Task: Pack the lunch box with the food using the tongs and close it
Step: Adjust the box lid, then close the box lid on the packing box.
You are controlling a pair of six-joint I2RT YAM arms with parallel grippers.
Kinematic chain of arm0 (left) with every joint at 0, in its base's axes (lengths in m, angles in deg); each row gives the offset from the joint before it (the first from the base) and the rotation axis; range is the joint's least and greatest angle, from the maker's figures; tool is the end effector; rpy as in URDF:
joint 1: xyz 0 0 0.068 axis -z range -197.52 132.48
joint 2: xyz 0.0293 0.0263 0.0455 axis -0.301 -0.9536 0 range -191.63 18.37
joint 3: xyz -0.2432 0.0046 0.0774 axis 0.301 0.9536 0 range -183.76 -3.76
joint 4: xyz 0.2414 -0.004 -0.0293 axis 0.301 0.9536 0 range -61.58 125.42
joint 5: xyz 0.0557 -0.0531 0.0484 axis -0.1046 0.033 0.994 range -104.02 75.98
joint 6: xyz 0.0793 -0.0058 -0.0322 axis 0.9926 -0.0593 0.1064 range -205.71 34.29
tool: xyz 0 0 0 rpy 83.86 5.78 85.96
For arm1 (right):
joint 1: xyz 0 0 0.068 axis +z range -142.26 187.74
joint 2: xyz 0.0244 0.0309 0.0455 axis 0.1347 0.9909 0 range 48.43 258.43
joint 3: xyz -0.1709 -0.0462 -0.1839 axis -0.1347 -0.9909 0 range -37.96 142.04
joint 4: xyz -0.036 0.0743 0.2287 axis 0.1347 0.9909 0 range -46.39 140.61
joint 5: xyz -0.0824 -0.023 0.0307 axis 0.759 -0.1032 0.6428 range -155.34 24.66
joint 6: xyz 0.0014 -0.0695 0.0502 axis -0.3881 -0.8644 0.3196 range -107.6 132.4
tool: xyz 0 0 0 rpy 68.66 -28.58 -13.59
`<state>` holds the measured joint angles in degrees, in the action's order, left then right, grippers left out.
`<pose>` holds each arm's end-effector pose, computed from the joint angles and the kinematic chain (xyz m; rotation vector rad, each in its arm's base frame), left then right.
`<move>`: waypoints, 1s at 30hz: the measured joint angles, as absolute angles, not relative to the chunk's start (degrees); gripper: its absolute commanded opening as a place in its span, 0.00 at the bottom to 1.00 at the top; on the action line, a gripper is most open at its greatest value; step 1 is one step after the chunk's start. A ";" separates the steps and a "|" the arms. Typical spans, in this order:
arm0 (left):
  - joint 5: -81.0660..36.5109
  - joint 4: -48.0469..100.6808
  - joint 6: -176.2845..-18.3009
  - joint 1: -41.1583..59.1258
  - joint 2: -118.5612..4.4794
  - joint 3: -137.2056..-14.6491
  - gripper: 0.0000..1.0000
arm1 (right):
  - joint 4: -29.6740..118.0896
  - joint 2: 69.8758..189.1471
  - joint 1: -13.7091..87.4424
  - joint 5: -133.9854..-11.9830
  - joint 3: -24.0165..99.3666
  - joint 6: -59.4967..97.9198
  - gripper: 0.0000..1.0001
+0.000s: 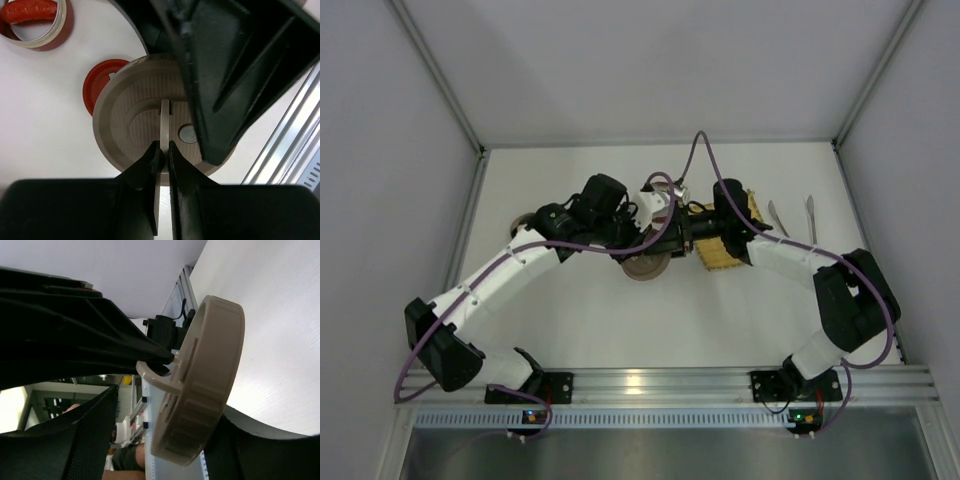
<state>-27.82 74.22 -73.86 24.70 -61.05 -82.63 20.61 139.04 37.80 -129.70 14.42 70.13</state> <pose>0.2120 -0.2166 0.3063 1.2015 2.0969 -0.5351 0.2599 0.2291 0.2389 -0.4589 2.1886 1.9812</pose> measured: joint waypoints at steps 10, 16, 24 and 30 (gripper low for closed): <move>-30.31 79.77 -75.54 14.65 -59.61 -87.77 0.00 | 36.19 137.29 31.75 -131.14 20.06 57.43 0.99; -30.51 82.81 -77.00 1.66 -58.49 -91.09 0.00 | 50.36 134.25 22.85 -128.30 26.84 45.56 0.99; -24.37 87.27 -78.93 -8.96 -62.98 -93.60 0.00 | 66.35 131.67 16.23 -116.04 31.47 28.23 0.99; -21.15 89.00 -82.25 -18.47 -72.46 -97.73 0.00 | 68.78 129.51 11.95 -112.70 28.50 24.28 0.99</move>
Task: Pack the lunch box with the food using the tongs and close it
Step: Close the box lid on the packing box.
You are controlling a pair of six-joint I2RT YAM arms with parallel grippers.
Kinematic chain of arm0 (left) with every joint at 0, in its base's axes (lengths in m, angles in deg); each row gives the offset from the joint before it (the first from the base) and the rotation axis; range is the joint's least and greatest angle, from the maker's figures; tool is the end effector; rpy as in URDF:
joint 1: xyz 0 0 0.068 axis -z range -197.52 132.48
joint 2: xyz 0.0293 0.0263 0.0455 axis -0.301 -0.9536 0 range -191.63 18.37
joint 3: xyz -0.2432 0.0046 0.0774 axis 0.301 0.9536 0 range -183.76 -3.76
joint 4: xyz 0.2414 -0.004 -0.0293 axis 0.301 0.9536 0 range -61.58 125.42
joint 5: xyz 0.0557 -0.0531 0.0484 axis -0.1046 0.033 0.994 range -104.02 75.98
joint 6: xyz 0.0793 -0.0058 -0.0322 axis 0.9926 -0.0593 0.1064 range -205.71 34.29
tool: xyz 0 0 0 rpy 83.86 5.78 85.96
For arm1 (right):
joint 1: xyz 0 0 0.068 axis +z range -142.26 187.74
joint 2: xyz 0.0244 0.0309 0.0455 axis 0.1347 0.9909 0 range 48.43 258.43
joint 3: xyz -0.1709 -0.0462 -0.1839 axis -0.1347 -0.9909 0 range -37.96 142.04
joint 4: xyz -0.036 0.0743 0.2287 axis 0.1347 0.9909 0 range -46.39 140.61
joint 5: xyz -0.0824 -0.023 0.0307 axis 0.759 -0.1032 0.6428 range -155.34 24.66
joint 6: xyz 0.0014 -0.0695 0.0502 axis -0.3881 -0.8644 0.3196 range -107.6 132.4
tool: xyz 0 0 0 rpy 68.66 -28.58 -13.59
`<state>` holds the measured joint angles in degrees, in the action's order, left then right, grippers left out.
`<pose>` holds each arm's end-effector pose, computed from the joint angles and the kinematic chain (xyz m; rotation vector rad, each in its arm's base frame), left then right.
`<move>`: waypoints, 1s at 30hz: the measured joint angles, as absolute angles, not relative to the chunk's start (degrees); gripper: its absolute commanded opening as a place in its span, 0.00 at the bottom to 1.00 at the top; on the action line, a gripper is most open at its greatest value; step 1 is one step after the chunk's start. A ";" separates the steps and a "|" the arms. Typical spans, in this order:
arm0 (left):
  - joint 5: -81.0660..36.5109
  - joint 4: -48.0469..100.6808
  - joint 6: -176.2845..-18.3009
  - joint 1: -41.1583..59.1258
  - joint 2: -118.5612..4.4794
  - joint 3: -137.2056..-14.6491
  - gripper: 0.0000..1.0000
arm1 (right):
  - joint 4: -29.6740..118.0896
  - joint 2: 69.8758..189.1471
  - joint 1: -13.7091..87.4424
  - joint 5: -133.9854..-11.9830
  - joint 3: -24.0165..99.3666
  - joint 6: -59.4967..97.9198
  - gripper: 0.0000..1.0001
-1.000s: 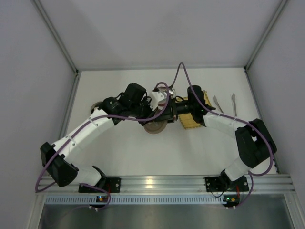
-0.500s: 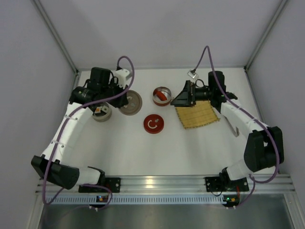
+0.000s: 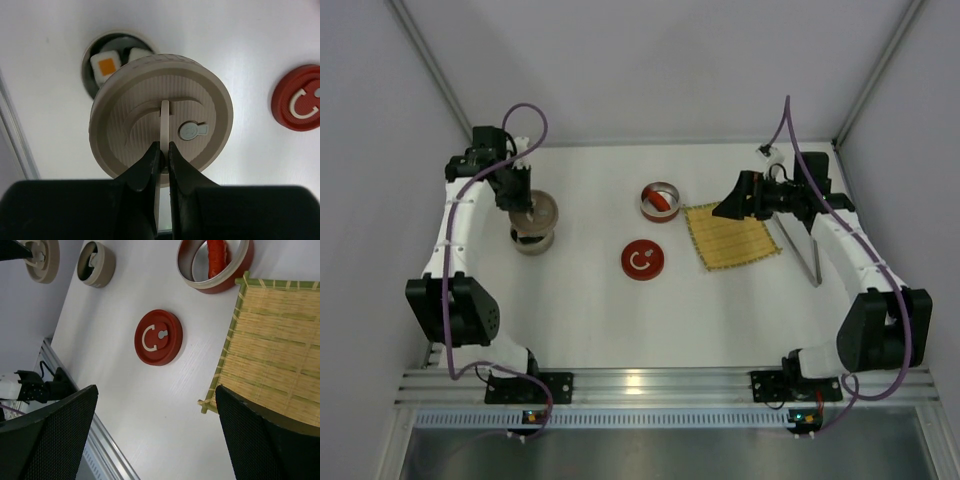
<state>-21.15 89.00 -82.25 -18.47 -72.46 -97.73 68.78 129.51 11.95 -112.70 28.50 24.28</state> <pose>0.3257 -0.0039 0.3060 0.1030 2.5646 -0.1309 0.3064 0.0783 0.2773 -0.2990 2.1900 1.0819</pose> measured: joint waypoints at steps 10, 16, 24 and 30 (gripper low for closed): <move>-23.10 87.80 -89.20 -29.50 -79.81 -94.02 0.00 | 68.76 127.91 11.31 -109.31 26.49 22.88 0.99; -22.99 82.00 -92.85 -28.85 -79.81 -90.08 0.00 | 68.72 127.45 11.31 -108.72 26.49 22.48 0.99; -22.44 74.62 -96.41 -28.85 -79.96 -85.86 0.00 | 68.23 127.35 11.31 -109.05 25.81 22.70 0.99; -22.31 71.40 -97.85 -28.85 -82.36 -85.93 0.00 | 68.12 127.04 11.31 -109.20 24.21 22.96 0.99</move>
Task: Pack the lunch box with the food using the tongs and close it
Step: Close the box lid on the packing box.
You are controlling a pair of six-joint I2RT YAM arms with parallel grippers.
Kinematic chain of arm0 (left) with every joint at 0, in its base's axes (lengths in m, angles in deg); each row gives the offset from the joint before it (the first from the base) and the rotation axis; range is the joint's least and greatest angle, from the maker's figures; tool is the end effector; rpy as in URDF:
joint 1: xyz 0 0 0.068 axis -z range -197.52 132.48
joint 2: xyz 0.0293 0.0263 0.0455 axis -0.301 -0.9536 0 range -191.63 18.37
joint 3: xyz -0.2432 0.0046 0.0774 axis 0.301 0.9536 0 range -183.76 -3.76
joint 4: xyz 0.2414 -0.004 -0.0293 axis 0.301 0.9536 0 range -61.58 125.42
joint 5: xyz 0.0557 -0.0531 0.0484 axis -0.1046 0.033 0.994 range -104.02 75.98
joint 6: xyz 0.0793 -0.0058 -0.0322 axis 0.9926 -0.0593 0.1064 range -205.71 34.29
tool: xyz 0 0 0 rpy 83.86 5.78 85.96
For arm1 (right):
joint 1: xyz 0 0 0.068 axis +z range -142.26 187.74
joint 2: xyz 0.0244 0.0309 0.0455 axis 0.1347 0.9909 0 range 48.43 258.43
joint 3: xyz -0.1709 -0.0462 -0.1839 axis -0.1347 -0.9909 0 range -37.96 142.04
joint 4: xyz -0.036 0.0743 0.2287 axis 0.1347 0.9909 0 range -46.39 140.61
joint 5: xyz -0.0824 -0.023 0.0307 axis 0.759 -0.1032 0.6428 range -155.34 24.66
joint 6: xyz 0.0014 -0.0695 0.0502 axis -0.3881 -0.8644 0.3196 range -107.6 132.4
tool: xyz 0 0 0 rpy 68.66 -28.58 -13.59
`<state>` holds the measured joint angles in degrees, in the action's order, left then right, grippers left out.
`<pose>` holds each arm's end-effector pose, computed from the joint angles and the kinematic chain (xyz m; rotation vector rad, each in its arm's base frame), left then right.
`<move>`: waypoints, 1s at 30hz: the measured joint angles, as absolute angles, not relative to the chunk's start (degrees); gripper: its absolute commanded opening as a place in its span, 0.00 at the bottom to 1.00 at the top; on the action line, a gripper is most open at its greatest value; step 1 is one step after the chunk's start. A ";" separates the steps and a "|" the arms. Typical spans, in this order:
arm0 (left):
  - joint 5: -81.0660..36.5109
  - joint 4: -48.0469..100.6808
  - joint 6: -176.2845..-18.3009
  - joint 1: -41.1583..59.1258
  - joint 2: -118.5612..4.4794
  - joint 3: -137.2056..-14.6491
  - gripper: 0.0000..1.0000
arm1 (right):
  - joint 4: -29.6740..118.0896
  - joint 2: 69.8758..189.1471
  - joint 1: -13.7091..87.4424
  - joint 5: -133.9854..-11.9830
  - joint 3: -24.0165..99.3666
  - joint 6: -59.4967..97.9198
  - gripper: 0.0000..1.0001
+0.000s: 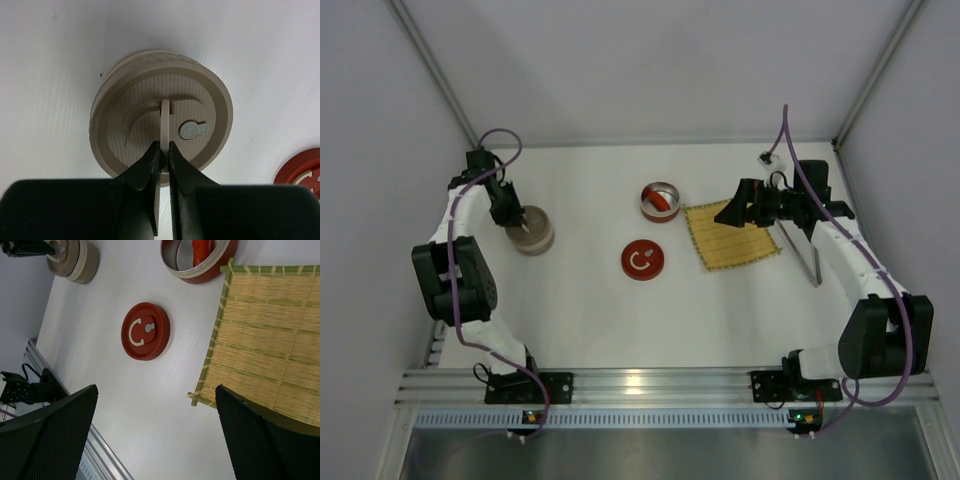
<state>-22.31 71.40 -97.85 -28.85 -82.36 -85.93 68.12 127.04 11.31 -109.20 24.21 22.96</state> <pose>0.3644 0.0620 0.2094 -0.4892 2.5941 -0.1960 0.2978 0.0710 0.2640 -0.2687 2.2169 1.0006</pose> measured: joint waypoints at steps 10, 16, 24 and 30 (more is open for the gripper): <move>-22.14 70.81 -98.69 -28.85 -84.72 -86.04 0.00 | 68.08 126.93 11.31 -109.59 24.21 22.99 0.99; -22.14 70.70 -98.88 -28.85 -85.09 -86.06 0.00 | 68.06 126.93 11.31 -109.61 24.21 23.05 0.99; -22.11 70.70 -98.42 -28.83 -85.09 -86.15 0.00 | 68.04 126.93 11.31 -110.07 24.21 23.49 0.99; -22.22 70.70 -97.48 -28.65 -85.14 -86.15 0.00 | 68.04 126.93 11.31 -110.31 24.21 23.58 1.00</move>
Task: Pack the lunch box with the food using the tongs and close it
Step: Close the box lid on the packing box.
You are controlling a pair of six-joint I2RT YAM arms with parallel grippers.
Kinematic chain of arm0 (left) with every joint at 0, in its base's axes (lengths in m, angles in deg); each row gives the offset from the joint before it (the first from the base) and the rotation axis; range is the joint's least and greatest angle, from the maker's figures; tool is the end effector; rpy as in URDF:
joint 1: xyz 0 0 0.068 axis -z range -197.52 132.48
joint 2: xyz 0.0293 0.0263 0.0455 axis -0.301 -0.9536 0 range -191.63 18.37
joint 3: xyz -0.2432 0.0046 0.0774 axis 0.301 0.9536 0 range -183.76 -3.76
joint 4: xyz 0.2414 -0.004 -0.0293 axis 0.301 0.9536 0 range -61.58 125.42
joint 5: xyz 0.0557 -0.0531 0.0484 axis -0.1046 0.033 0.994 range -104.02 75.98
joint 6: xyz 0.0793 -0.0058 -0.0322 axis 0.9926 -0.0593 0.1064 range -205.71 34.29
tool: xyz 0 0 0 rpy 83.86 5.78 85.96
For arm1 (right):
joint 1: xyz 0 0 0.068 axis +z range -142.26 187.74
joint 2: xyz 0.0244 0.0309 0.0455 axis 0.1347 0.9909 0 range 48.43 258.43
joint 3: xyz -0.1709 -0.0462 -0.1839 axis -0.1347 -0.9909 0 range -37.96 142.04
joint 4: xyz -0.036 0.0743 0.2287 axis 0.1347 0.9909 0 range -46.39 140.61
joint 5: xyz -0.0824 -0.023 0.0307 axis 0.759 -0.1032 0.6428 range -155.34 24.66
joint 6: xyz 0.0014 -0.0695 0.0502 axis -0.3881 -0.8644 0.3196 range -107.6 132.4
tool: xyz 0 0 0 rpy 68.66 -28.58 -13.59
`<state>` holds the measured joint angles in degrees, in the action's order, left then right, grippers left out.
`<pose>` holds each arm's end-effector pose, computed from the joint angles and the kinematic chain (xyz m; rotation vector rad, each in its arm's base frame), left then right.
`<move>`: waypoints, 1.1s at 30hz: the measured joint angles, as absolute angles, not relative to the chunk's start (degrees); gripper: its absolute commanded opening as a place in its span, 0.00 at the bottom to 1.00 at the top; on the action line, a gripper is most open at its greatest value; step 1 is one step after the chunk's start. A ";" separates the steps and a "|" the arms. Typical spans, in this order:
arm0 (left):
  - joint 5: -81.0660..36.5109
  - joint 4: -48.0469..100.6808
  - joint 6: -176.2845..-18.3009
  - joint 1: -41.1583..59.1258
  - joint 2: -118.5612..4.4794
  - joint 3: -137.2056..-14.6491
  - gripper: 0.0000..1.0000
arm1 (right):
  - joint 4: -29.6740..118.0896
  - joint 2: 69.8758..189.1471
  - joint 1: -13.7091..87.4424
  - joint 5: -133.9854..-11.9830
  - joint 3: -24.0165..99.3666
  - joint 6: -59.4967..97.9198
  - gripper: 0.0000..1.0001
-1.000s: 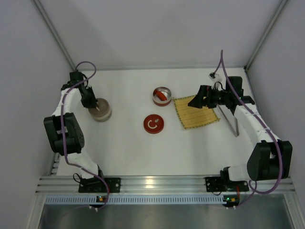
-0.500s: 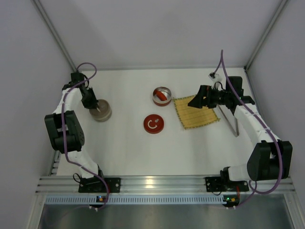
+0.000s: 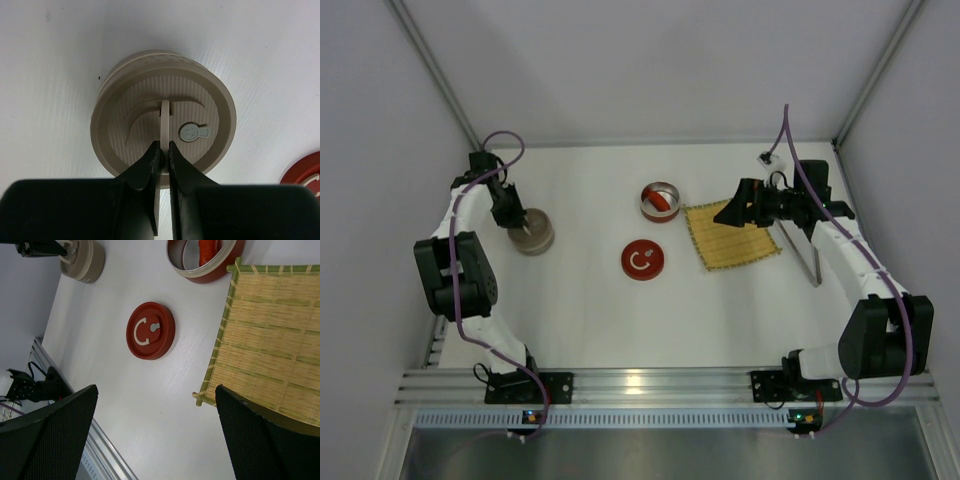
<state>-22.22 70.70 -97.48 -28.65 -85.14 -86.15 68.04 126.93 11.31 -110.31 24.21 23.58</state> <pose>0.3710 0.0621 0.1942 -0.4858 2.6276 -0.1950 0.2968 0.0720 0.2653 -0.2690 2.2122 1.0274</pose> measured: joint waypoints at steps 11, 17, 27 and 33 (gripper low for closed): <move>-22.11 70.40 -95.54 -27.84 -85.71 -86.15 0.00 | 68.04 126.93 11.31 -110.47 24.21 23.58 0.99; -22.84 70.44 -93.35 -27.80 -86.30 -86.74 0.02 | 68.04 126.93 11.31 -110.49 24.21 23.55 0.99; -28.28 71.38 -83.43 -27.80 -88.31 -89.12 0.15 | 68.06 126.93 11.31 -110.73 24.21 23.51 0.99; -31.60 74.72 -74.31 -27.71 -89.73 -90.02 0.17 | 68.06 126.97 11.31 -110.99 24.21 23.49 0.99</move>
